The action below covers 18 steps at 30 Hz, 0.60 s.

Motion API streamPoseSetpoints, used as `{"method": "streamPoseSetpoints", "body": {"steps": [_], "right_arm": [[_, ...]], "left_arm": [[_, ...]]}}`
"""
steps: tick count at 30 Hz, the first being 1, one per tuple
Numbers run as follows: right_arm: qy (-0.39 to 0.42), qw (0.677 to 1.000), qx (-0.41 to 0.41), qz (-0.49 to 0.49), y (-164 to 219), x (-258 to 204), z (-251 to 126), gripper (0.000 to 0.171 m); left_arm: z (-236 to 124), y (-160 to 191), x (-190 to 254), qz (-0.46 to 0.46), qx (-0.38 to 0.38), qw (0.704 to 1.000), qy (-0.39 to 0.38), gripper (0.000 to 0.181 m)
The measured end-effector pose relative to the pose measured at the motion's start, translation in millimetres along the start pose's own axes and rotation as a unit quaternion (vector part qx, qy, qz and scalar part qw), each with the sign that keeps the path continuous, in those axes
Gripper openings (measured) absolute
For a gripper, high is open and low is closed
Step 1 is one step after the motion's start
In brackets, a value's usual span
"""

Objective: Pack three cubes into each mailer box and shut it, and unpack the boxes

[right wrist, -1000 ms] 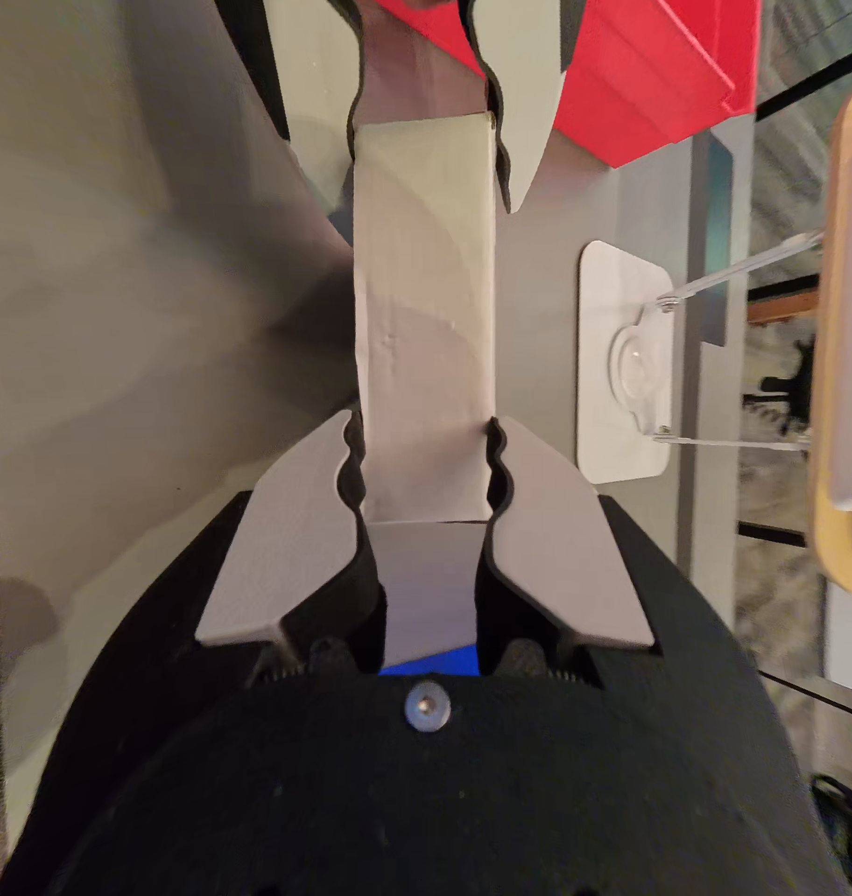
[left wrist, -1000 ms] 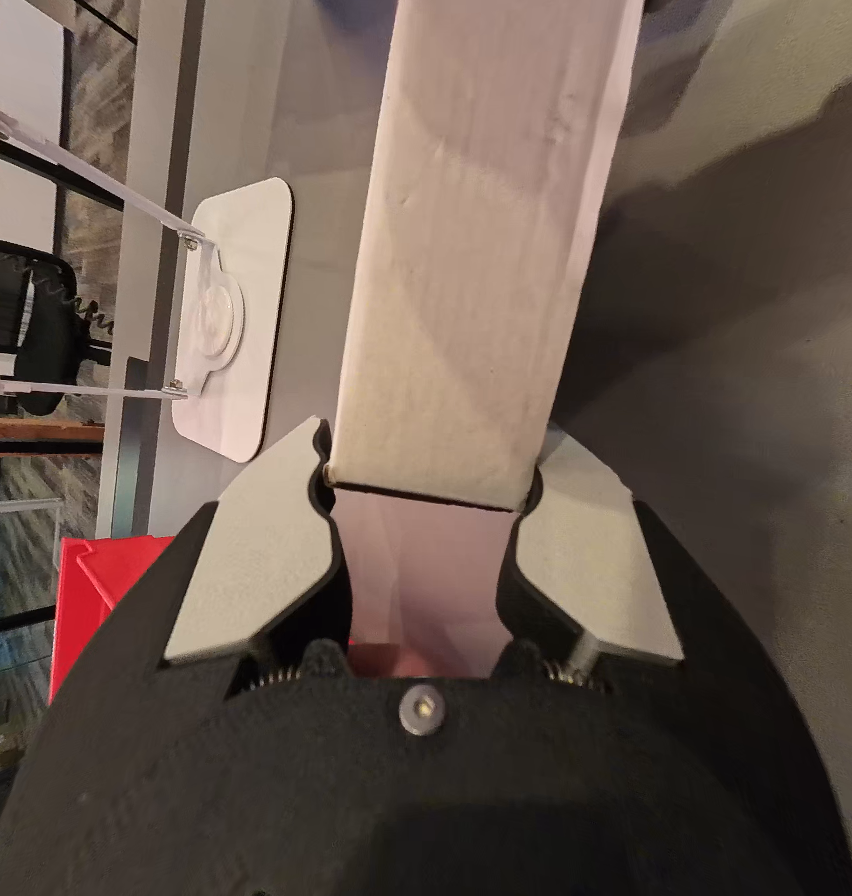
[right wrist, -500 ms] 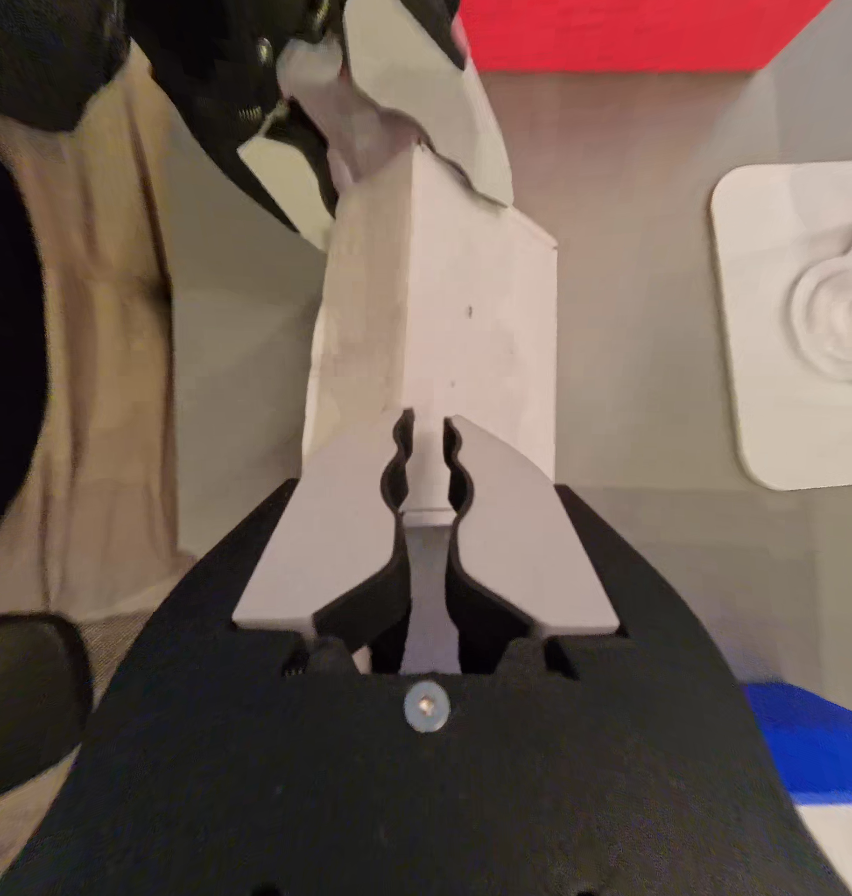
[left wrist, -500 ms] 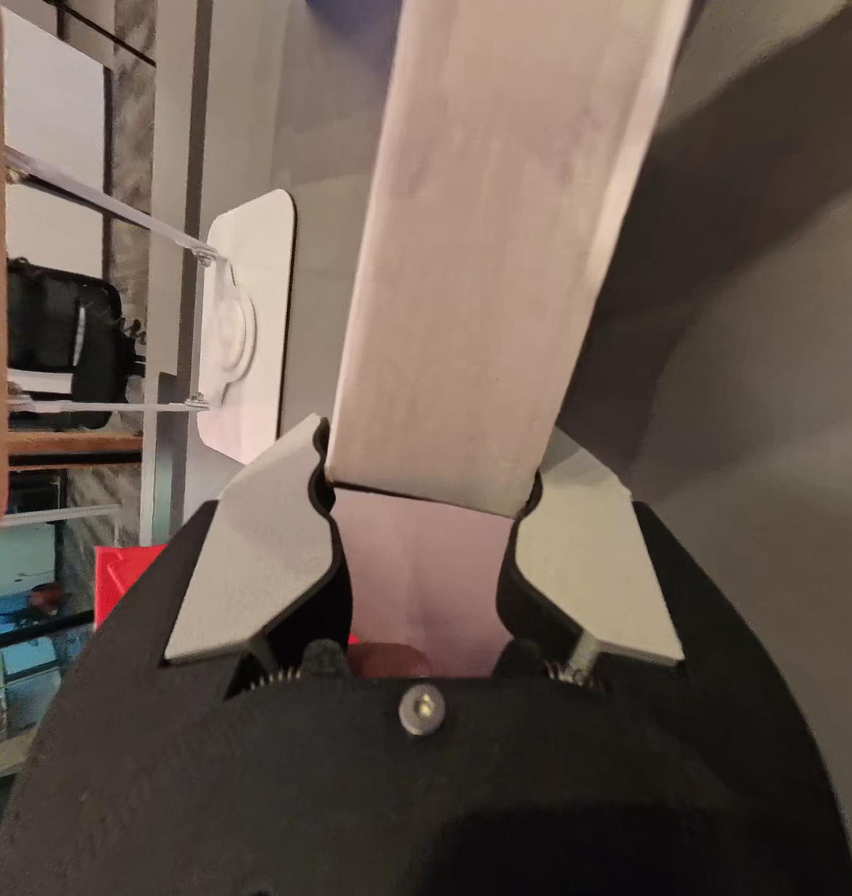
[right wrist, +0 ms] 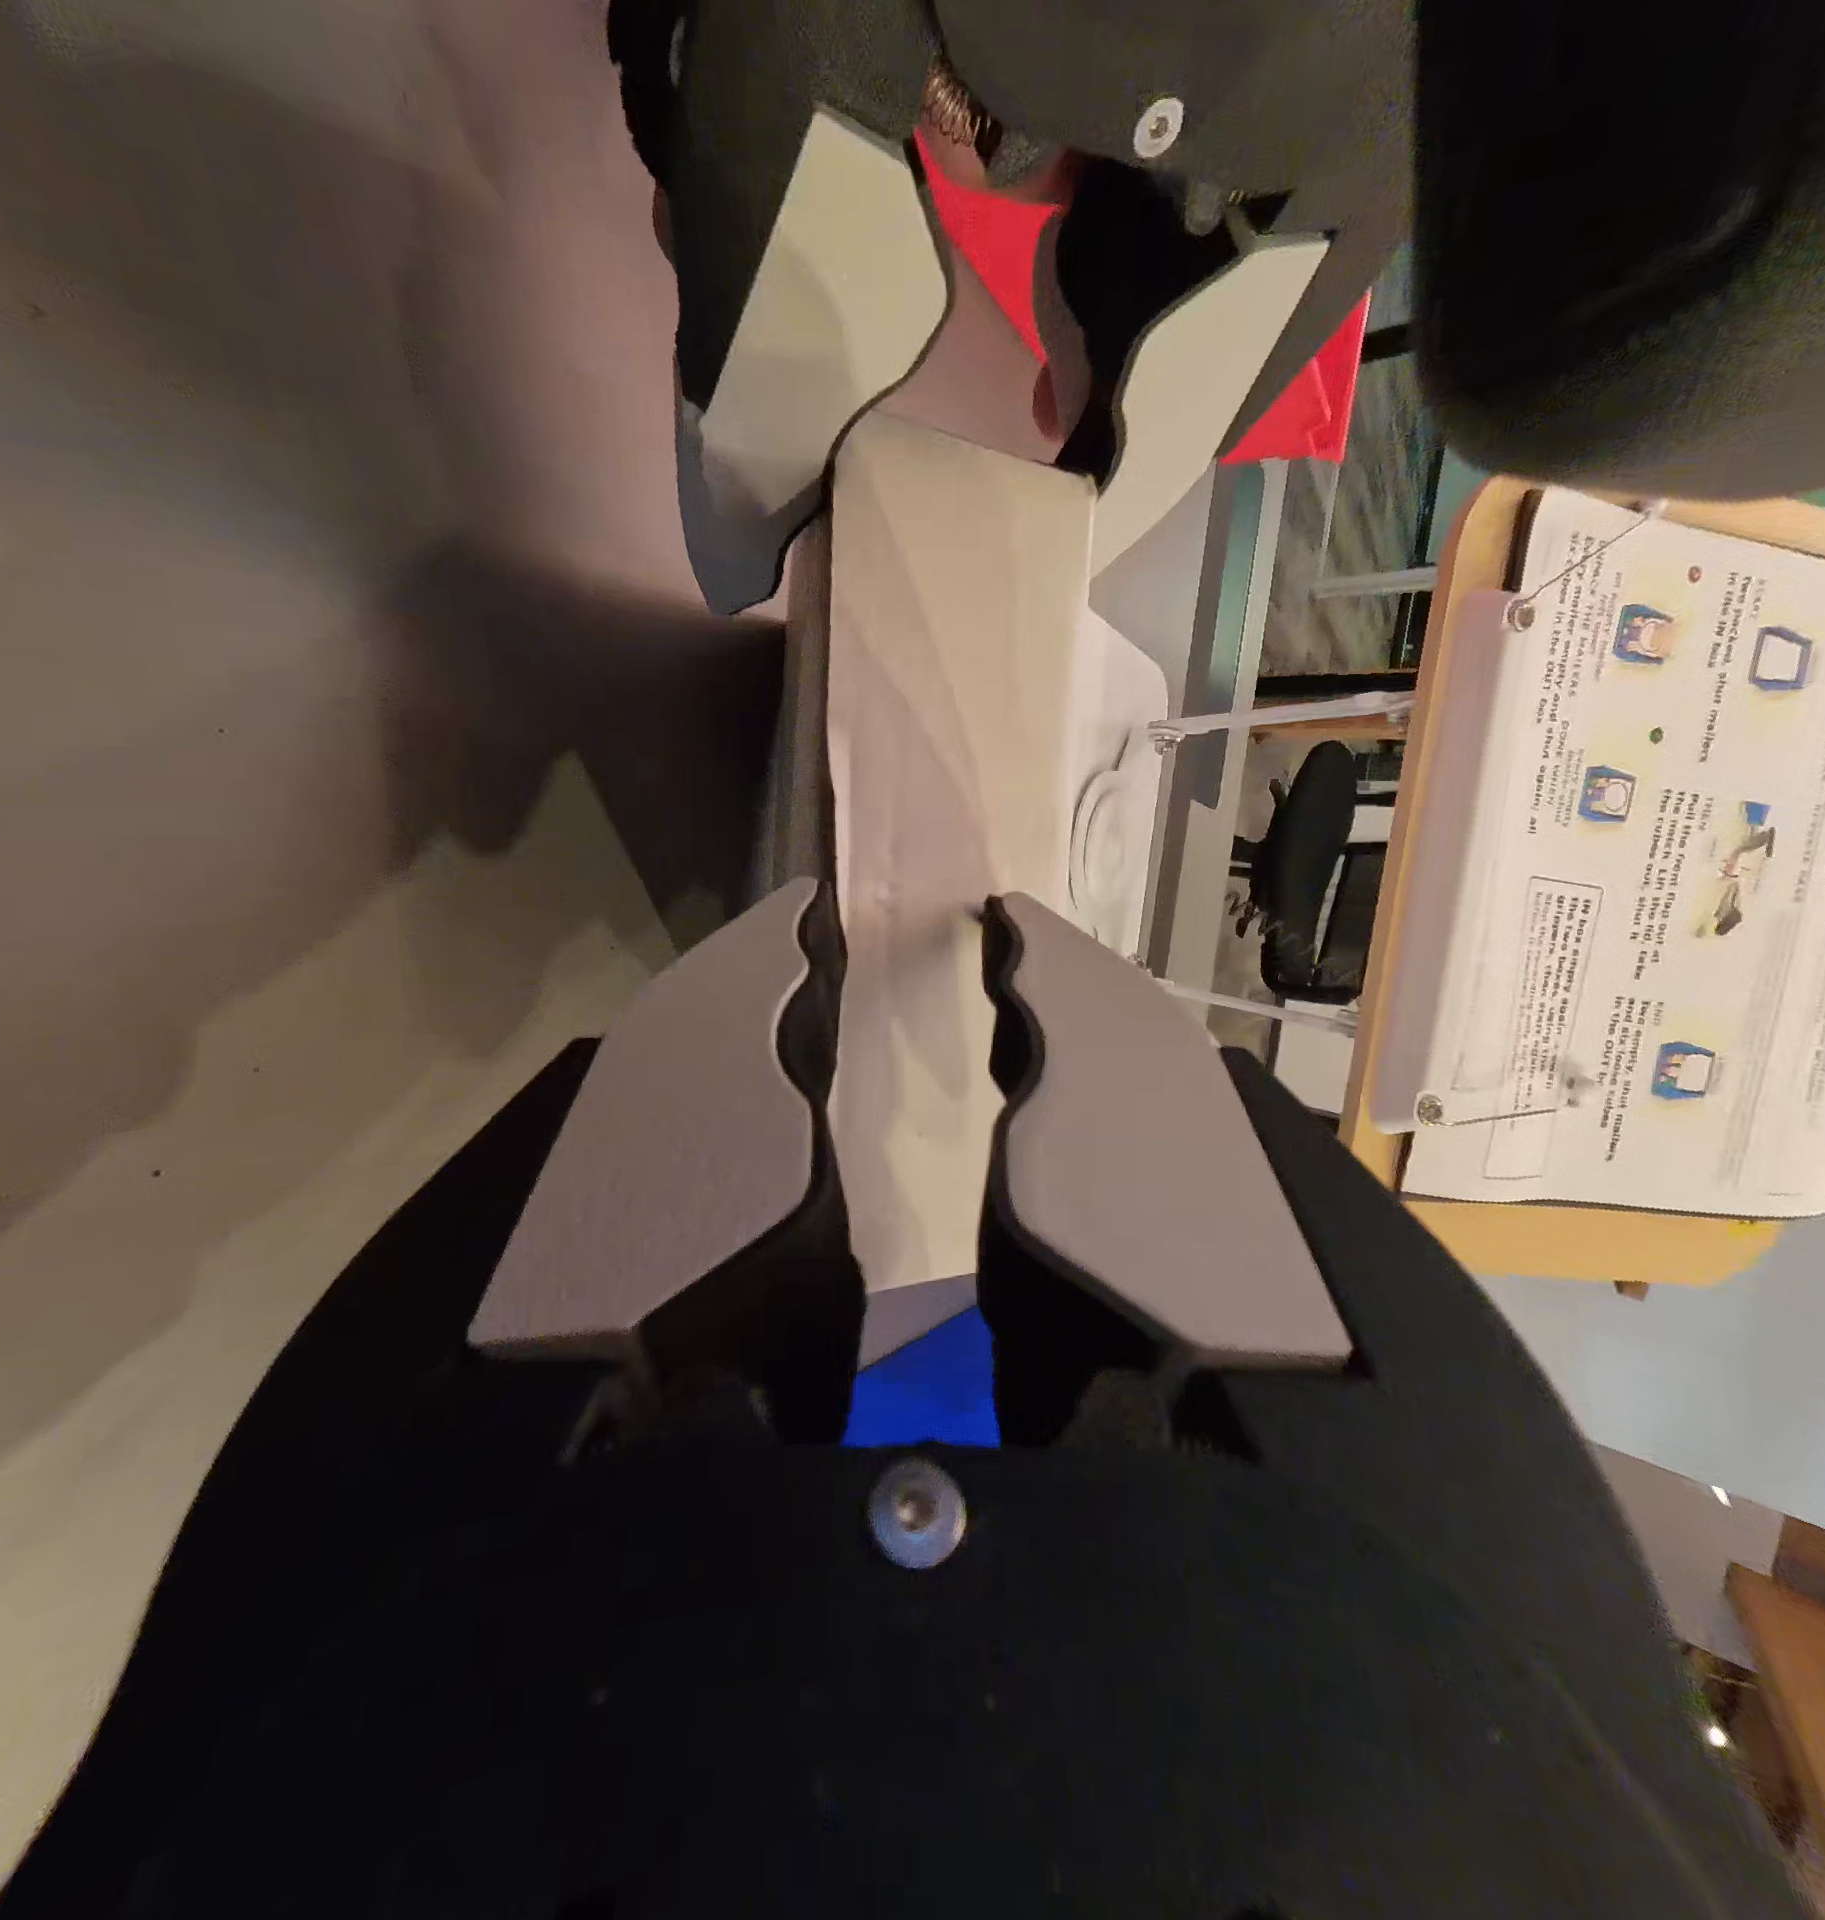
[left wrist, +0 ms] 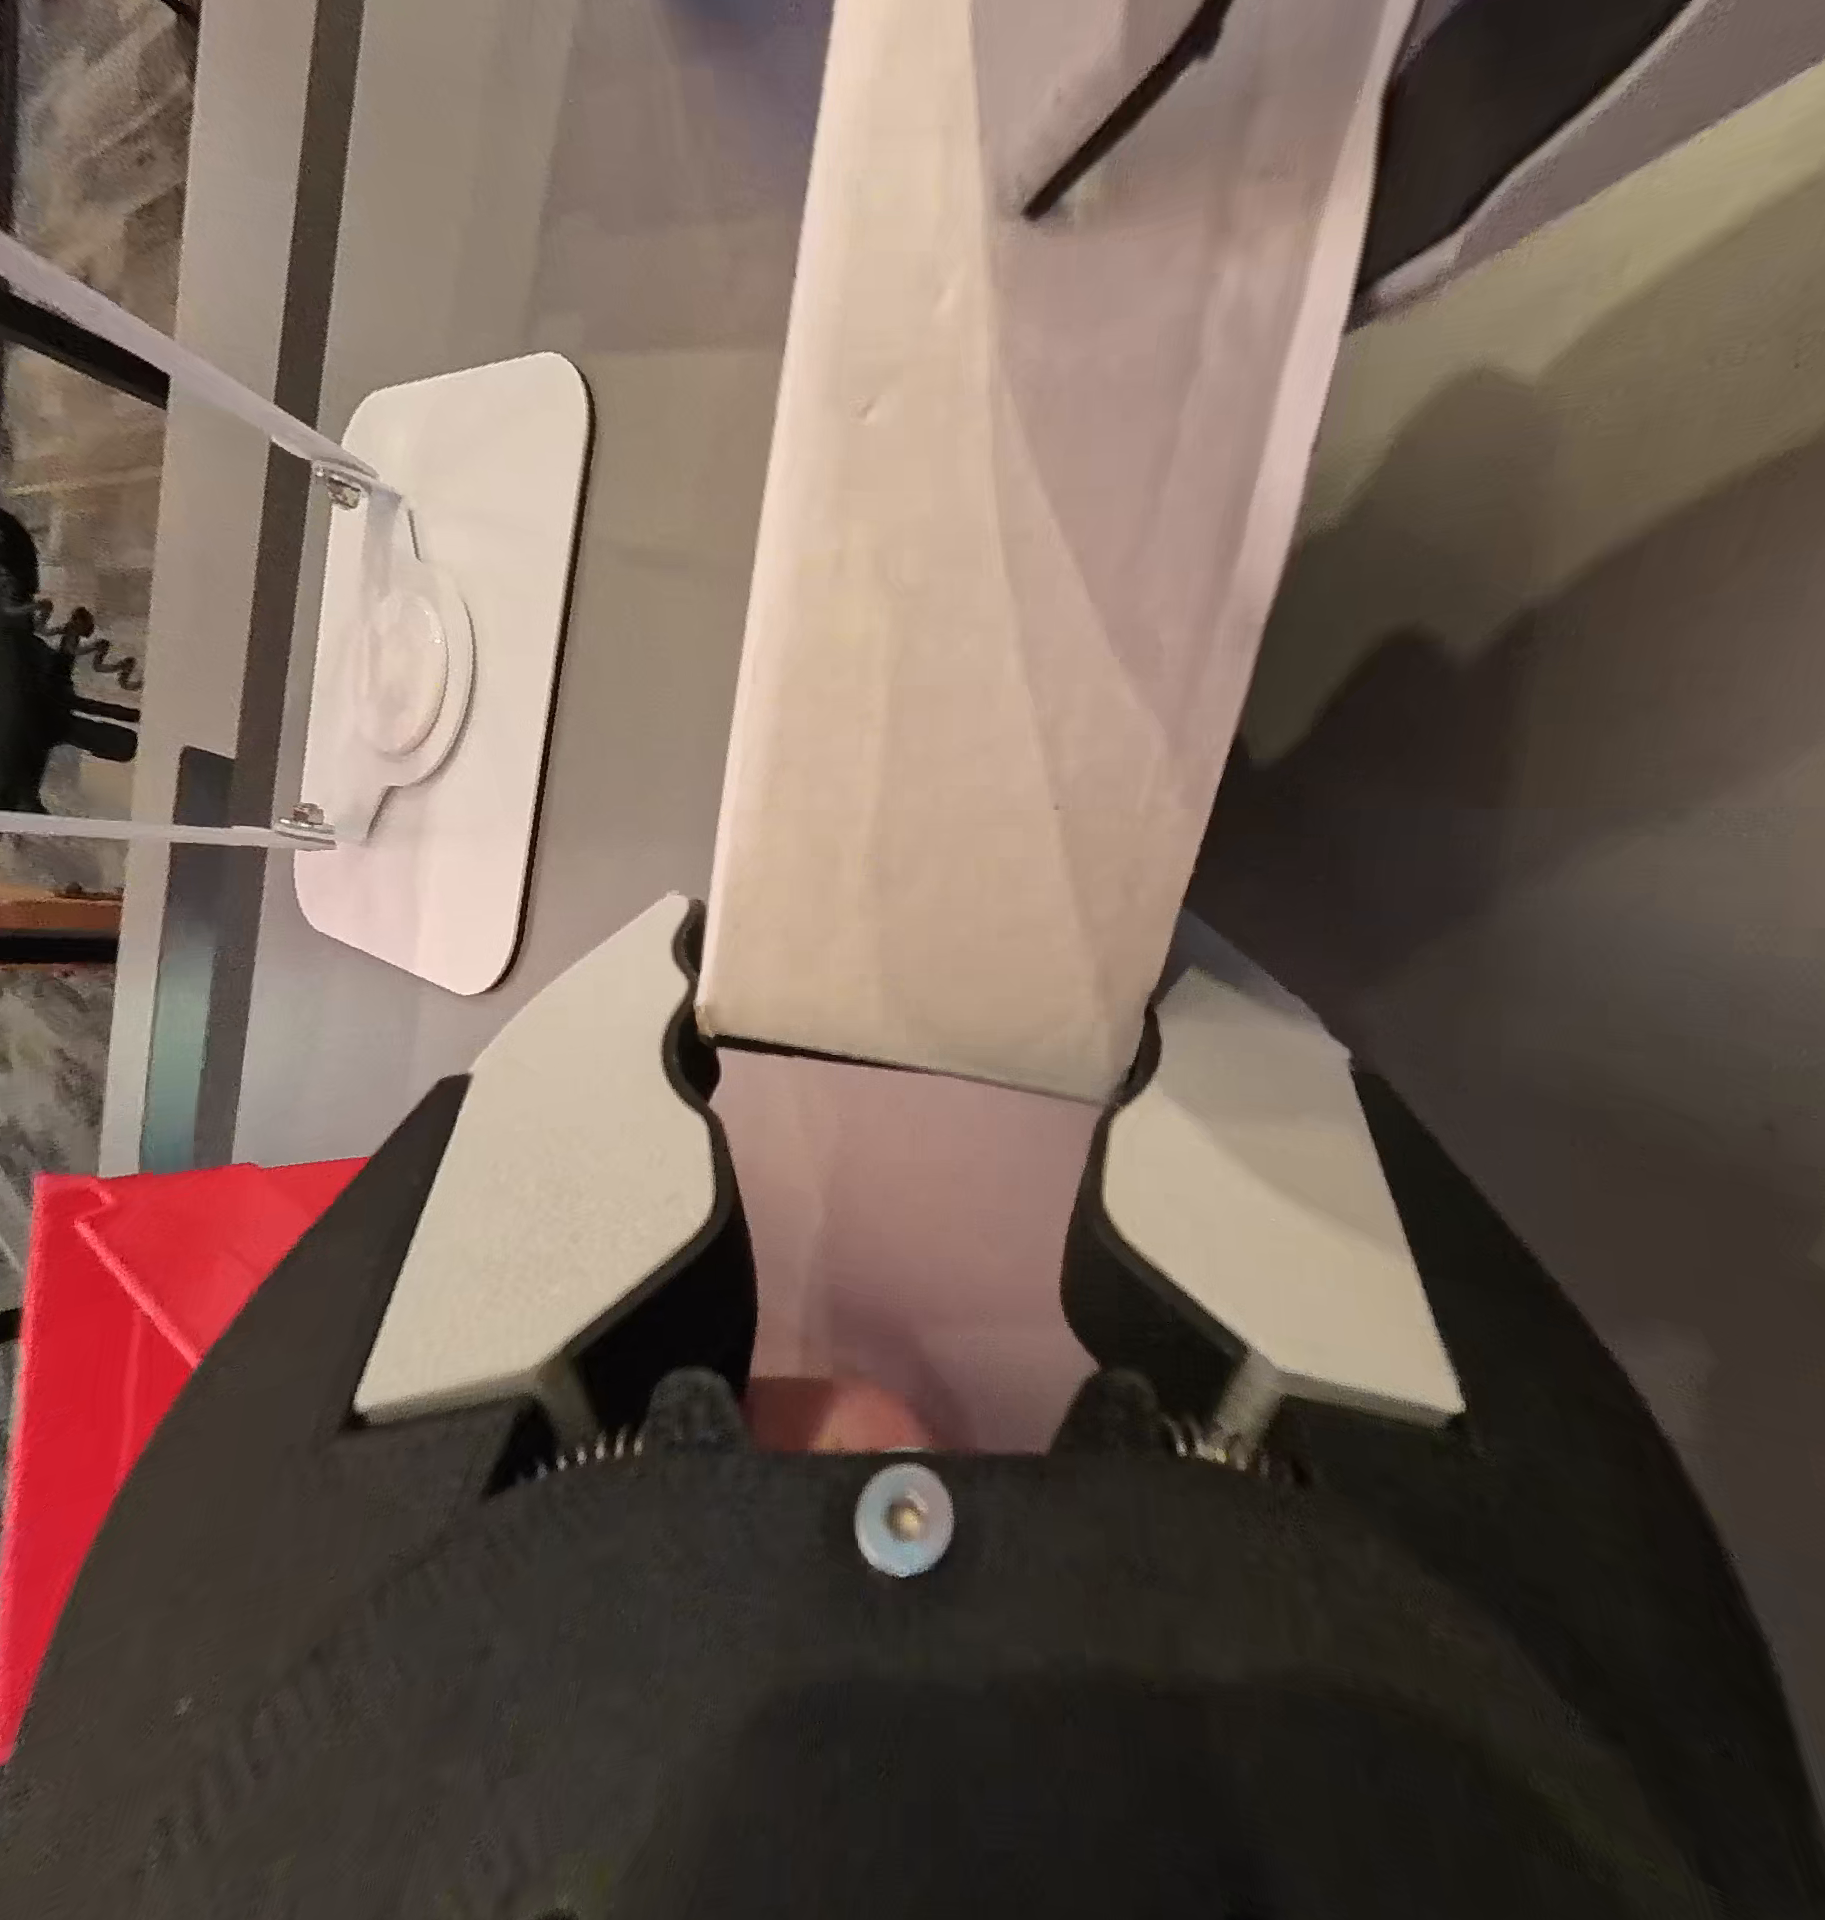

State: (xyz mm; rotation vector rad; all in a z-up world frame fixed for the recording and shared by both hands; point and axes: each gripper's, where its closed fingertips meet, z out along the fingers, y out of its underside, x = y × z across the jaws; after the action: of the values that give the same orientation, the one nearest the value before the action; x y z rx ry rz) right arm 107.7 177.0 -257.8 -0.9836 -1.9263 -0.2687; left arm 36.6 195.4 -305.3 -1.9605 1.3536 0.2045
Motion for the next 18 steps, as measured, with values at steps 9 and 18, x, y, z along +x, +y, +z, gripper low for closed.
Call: {"method": "streamPoseSetpoints", "body": {"steps": [9,18], "right_arm": [[0.044,0.999,0.018,0.023,1,18,-3,0.013],[-0.032,0.976,0.078,0.200,1,31,-14,0.005]], "left_arm": [[0,0,-2,-0.034,0.004,0.999,0.009,0.072],[3,-3,-1,0.020,0.002,1.000,-0.024,0.072]]}}
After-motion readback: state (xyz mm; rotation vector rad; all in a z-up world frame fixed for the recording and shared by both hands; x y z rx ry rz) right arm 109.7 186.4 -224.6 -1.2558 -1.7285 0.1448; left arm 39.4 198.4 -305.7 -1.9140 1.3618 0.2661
